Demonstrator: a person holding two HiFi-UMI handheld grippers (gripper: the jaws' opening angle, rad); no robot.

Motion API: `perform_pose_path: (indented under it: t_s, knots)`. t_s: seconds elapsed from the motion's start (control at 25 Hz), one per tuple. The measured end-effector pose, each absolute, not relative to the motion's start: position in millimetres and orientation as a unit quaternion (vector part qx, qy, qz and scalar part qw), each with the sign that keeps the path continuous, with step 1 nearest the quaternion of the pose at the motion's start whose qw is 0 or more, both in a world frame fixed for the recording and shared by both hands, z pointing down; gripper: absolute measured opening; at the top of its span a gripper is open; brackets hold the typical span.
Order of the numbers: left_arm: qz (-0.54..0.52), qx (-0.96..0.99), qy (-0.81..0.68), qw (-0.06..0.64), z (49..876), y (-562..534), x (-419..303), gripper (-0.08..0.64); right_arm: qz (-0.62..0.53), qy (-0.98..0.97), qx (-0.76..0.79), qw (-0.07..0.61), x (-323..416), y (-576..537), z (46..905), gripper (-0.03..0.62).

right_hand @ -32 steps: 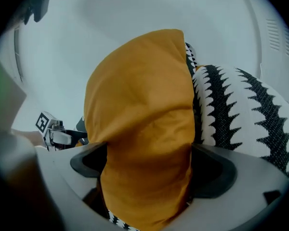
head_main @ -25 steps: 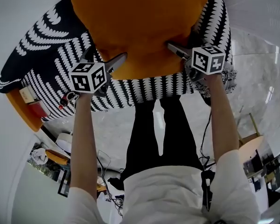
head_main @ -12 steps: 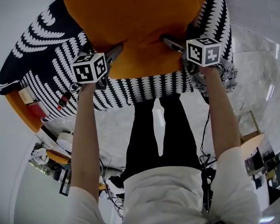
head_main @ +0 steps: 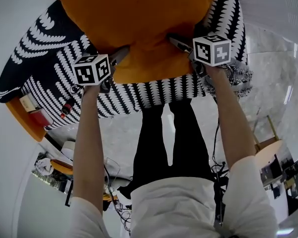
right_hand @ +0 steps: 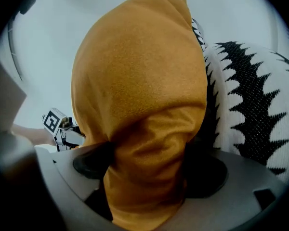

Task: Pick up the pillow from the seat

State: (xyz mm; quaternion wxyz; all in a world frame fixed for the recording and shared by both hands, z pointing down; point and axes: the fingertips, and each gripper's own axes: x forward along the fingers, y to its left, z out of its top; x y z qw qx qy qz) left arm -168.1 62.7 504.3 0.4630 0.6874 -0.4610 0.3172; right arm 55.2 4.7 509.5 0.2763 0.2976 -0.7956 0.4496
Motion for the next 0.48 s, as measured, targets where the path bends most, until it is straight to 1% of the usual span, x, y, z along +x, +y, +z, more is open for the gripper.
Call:
perform_pose_path:
  t_s: [0.08, 0.16, 0.24, 0.28, 0.48]
  knots:
    - [0.312, 0.689, -0.464, 0.461, 500.5, 64.1, -167.5, 0.573, 0.451, -0.796, 0.297, 0.273, 52.9, 7.2, 505.3, 0.466]
    - [0.303, 0.695, -0.462, 0.461, 493.1, 66.2, -169.6, 0.538, 0.452, -0.798, 0.292, 0.271, 49.1, 10.3, 497.2, 0.435]
    - [0.295, 0.700, -0.460, 0.460, 484.8, 70.3, -172.5, 0.499, 0.452, -0.799, 0.287, 0.273, 44.7, 15.2, 487.3, 0.358]
    - [0.292, 0.701, -0.460, 0.459, 480.9, 72.4, -173.6, 0.475, 0.451, -0.800, 0.286, 0.274, 42.1, 17.5, 482.4, 0.331]
    - [0.280, 0.704, -0.464, 0.459, 470.4, 77.7, -164.2, 0.387, 0.440, -0.803, 0.298, 0.269, 40.6, 23.9, 470.4, 0.225]
